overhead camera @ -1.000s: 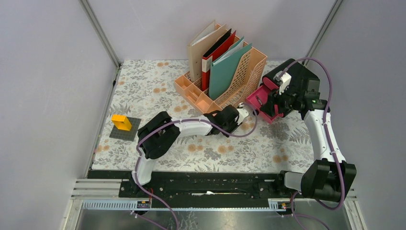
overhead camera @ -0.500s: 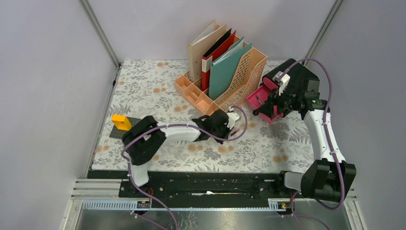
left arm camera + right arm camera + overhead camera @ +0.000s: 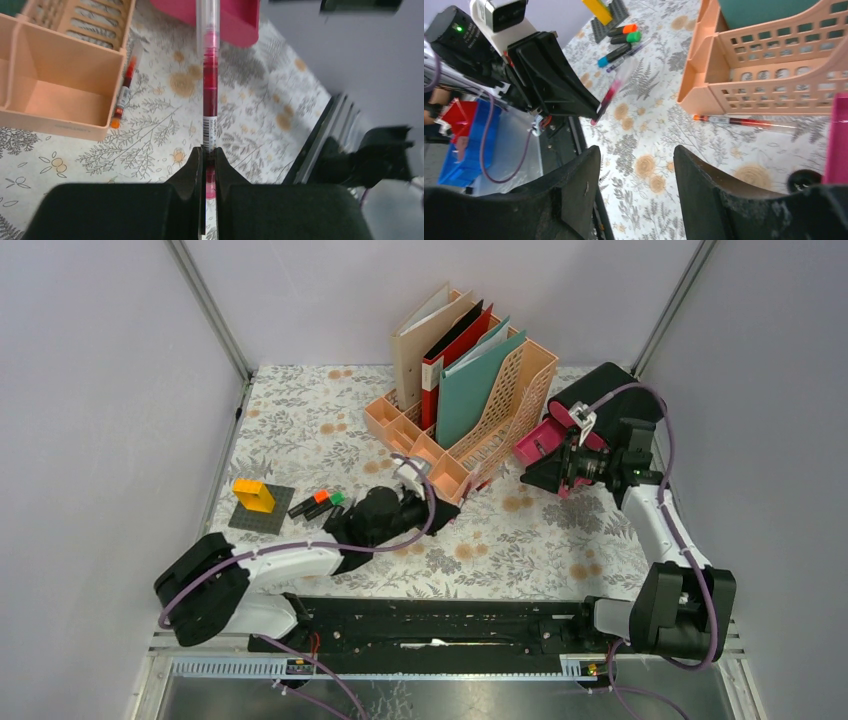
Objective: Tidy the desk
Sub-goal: Pick up the stationery from the center of the board.
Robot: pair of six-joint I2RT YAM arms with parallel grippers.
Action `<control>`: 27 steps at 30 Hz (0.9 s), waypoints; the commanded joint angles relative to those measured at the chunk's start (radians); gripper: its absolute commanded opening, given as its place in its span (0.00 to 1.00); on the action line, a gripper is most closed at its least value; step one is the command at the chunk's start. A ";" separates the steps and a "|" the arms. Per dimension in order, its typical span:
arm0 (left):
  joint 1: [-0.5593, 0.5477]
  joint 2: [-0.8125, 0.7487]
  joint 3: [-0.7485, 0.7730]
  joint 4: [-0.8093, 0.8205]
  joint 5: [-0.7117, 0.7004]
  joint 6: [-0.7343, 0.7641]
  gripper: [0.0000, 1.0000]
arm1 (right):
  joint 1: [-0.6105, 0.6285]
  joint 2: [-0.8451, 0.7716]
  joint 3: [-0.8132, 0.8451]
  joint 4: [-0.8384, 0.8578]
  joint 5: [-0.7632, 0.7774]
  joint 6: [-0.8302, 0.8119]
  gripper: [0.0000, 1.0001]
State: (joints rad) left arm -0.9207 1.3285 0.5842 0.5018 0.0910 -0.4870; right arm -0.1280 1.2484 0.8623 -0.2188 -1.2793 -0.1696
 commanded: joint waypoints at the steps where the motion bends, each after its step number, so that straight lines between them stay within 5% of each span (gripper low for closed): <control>1: 0.016 -0.077 -0.092 0.366 -0.079 -0.173 0.00 | 0.060 0.009 -0.100 0.527 -0.075 0.473 0.62; 10: 0.017 -0.019 -0.112 0.557 -0.073 -0.286 0.00 | 0.199 0.105 -0.239 1.151 0.066 1.045 0.67; 27: 0.014 0.163 -0.028 0.638 0.049 -0.398 0.00 | 0.314 0.158 -0.244 1.148 0.132 1.081 0.63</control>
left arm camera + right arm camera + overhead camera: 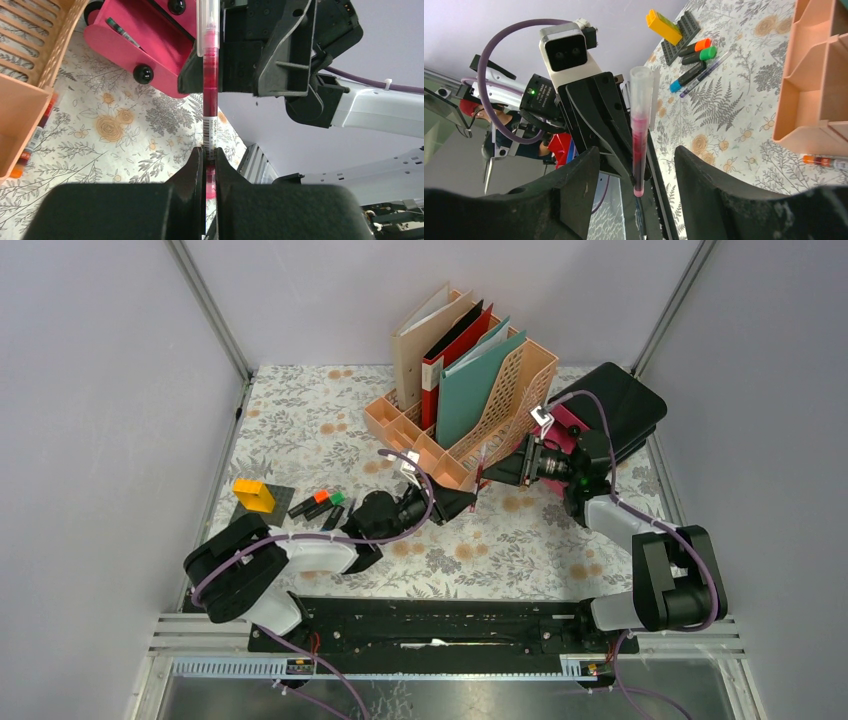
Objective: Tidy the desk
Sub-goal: Pick up the stationery from the center of the board.
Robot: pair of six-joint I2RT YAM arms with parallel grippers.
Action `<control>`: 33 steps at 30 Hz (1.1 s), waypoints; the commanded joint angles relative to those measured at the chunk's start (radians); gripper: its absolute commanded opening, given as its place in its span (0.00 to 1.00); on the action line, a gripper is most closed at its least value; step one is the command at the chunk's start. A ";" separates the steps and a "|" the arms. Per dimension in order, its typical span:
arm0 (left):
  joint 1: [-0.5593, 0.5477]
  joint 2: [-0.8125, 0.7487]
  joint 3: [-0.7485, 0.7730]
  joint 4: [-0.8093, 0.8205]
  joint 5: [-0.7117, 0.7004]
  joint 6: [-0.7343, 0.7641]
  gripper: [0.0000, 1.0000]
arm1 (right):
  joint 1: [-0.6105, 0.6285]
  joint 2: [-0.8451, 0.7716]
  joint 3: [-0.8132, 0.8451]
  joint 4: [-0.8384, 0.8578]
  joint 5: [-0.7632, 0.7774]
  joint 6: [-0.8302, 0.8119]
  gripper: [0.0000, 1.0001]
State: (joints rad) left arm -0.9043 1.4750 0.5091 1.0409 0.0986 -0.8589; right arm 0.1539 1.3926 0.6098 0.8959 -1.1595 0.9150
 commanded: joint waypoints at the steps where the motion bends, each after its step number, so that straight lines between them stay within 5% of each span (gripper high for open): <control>1: -0.002 0.023 0.048 0.105 0.045 -0.029 0.00 | 0.043 0.017 0.010 0.026 0.012 -0.009 0.61; 13: -0.002 0.039 0.050 0.110 0.088 -0.051 0.02 | 0.068 0.031 0.039 -0.022 -0.014 -0.061 0.08; 17: -0.001 0.013 0.045 0.079 0.089 -0.031 0.16 | 0.067 0.023 0.047 -0.031 -0.023 -0.084 0.04; 21: 0.004 -0.044 0.037 -0.003 0.080 0.030 0.51 | 0.067 0.007 0.062 -0.086 -0.035 -0.144 0.03; 24: 0.011 -0.125 0.022 -0.105 0.046 0.113 0.66 | 0.067 -0.018 0.119 -0.331 -0.053 -0.349 0.02; 30: 0.028 -0.339 -0.009 -0.359 -0.092 0.295 0.97 | 0.054 -0.075 0.341 -1.035 0.114 -1.019 0.02; 33: 0.054 -0.407 -0.029 -0.431 -0.142 0.340 0.99 | 0.022 -0.097 0.416 -1.229 0.199 -1.221 0.03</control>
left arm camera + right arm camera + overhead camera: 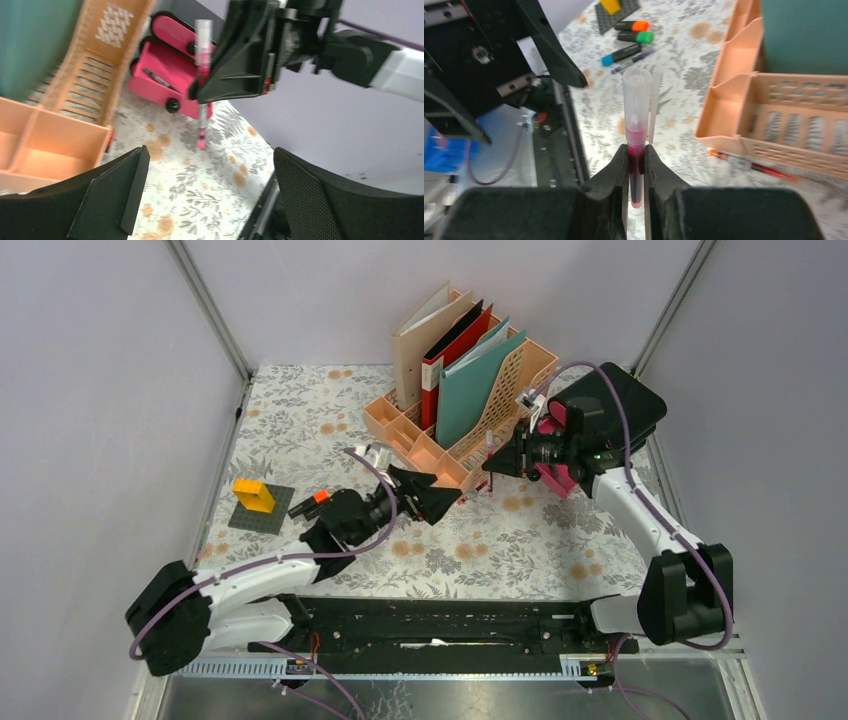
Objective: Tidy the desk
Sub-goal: Pick up the stationery from the center of the board, then place the stationery in the drawer.
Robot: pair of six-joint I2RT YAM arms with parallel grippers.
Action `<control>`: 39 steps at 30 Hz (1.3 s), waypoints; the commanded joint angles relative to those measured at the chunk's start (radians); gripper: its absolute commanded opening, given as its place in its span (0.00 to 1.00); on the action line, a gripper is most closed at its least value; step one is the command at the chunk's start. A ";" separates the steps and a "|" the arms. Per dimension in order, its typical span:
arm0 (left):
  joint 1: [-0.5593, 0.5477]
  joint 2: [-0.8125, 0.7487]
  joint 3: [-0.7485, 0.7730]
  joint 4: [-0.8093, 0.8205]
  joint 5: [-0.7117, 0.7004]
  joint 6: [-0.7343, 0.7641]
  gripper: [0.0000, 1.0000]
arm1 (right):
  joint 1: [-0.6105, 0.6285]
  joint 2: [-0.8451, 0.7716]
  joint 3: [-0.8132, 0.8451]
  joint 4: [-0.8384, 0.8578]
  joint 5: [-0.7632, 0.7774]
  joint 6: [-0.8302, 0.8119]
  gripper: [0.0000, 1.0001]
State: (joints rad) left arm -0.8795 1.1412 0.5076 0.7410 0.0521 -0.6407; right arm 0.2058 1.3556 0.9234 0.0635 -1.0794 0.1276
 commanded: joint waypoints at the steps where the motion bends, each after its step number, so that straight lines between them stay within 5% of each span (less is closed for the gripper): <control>1: 0.038 -0.089 -0.031 -0.156 -0.102 0.121 0.99 | -0.040 -0.068 0.127 -0.459 0.149 -0.499 0.03; 15: 0.088 -0.146 -0.047 -0.247 0.005 0.147 0.99 | -0.083 -0.060 0.303 -0.622 0.800 -0.779 0.05; 39: 0.088 -0.116 -0.055 -0.236 0.064 0.160 0.99 | -0.083 0.202 0.344 -0.599 1.143 -0.861 0.15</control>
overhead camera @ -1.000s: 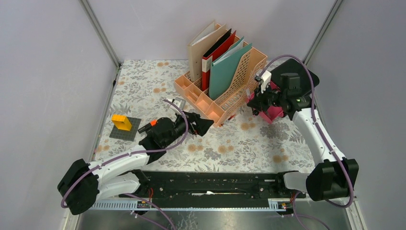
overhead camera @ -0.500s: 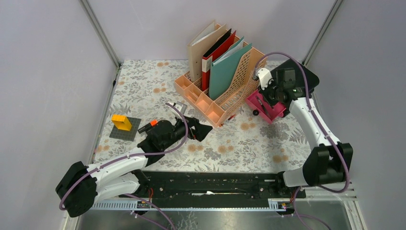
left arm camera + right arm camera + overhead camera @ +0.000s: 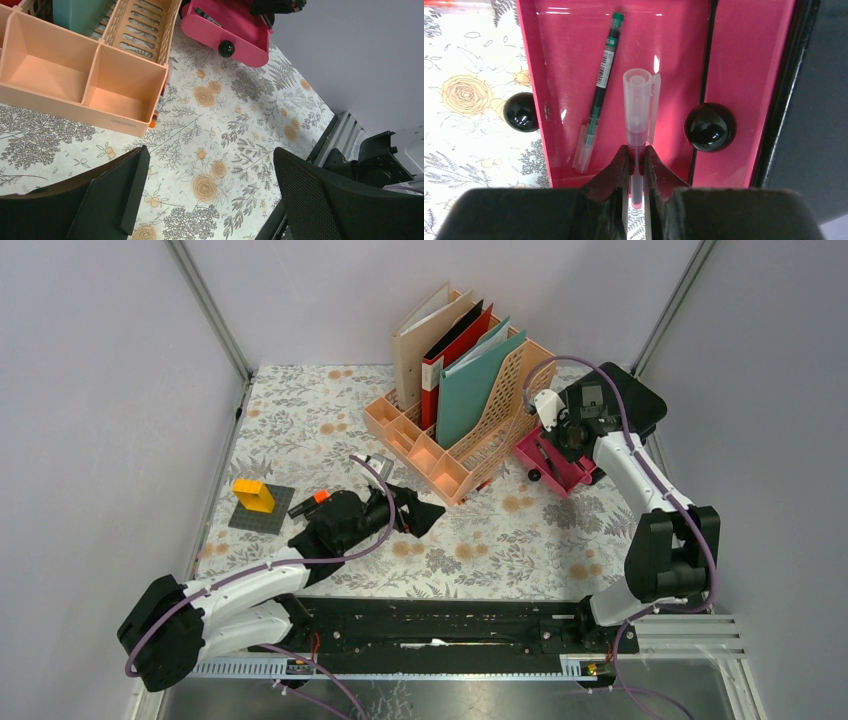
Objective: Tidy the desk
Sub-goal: Place the stationery in the drawer.
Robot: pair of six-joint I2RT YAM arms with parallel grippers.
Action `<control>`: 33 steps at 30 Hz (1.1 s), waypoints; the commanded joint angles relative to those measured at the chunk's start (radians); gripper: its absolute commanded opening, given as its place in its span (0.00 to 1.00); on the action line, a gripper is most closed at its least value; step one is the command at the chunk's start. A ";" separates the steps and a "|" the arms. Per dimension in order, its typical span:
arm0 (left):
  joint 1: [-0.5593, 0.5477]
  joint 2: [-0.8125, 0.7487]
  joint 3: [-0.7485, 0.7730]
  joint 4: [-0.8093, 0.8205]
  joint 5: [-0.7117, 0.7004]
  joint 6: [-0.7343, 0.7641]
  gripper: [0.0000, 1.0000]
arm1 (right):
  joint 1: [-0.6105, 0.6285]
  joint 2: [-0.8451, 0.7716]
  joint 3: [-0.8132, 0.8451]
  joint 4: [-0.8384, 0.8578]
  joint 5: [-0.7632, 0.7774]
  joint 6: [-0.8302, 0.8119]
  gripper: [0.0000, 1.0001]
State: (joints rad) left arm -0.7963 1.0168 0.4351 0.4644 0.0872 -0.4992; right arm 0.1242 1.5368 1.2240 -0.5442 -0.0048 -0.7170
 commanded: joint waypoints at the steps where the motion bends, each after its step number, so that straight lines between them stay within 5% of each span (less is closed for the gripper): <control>1: 0.005 0.007 0.018 0.040 0.031 0.019 0.99 | 0.000 0.026 0.042 0.010 0.074 -0.016 0.16; 22: 0.005 0.060 0.044 0.056 0.139 0.031 0.99 | 0.001 0.067 0.042 0.034 0.104 0.012 0.34; 33: -0.061 0.224 0.186 -0.094 0.126 0.143 0.99 | -0.001 -0.108 0.149 -0.144 -0.352 0.158 0.52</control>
State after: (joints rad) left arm -0.8108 1.1858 0.5083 0.4324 0.2375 -0.4500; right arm 0.1242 1.5681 1.3109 -0.6106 -0.1066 -0.6418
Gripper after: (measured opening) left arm 0.987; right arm 0.478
